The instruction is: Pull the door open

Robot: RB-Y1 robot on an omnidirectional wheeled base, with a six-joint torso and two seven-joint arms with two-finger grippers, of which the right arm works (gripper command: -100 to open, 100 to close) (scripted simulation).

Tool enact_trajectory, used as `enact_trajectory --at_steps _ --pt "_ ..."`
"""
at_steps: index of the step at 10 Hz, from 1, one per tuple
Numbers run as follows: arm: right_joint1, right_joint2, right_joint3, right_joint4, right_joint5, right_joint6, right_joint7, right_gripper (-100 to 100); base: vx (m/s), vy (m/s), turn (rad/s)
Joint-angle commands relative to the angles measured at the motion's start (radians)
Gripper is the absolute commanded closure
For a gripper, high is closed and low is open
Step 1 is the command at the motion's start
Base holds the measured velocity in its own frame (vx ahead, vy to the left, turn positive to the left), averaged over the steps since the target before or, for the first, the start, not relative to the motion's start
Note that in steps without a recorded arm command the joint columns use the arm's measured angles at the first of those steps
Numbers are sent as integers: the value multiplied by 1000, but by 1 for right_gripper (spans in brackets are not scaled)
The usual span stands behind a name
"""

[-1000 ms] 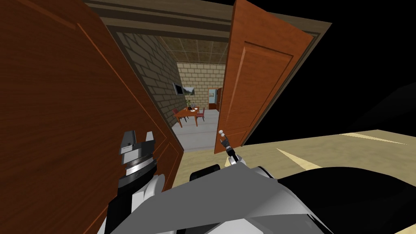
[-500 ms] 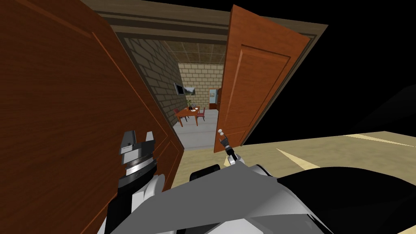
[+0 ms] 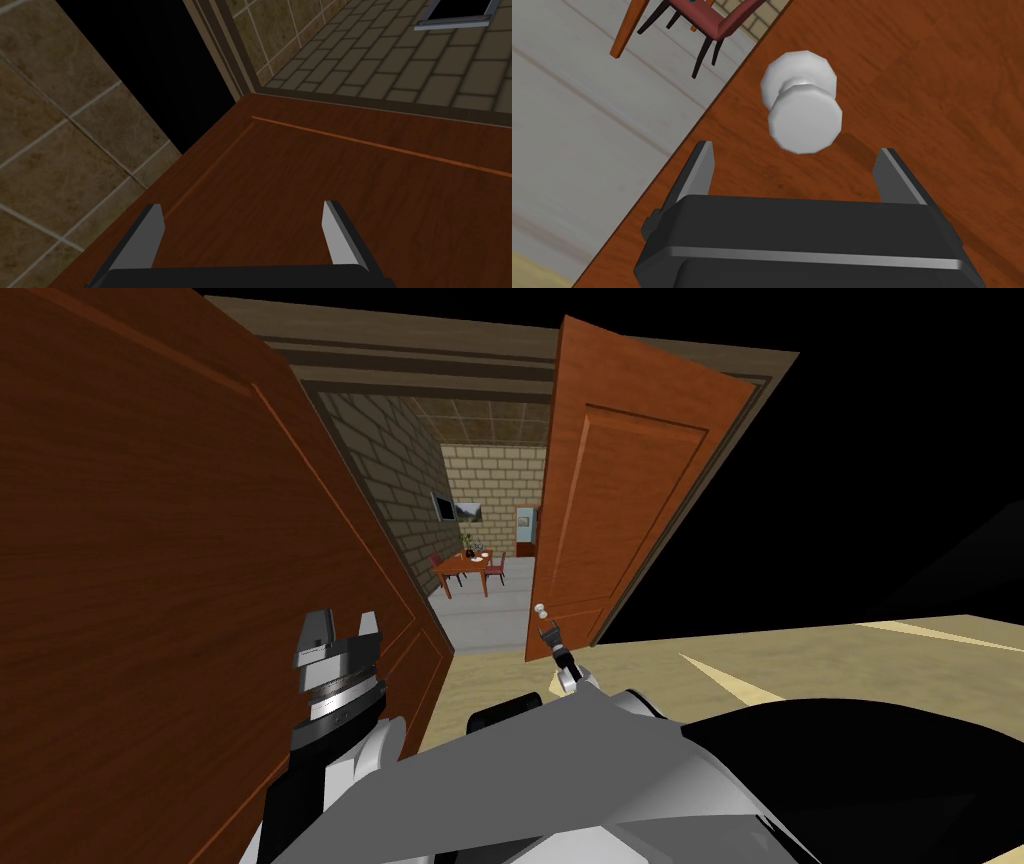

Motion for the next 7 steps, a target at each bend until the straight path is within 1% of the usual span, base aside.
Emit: enact_trajectory --at_steps 1,2,3,4,5,6,7 --pt "-6 1 4 6 -10 3 -37 -100 -59 -22 18" --pt "-14 3 11 11 -26 8 -73 -100 -49 -18 19" --pt "-14 3 11 11 -26 8 -79 -100 -39 -20 15" --pt "-22 5 18 16 -42 13 -120 -100 -52 -25 27" --pt "-29 6 24 21 -56 17 -145 -100 -77 -26 51" --pt "-29 6 24 21 -56 17 -161 -100 -63 -25 19" --pt "-37 8 31 26 -71 22 -197 -100 -61 -34 23"
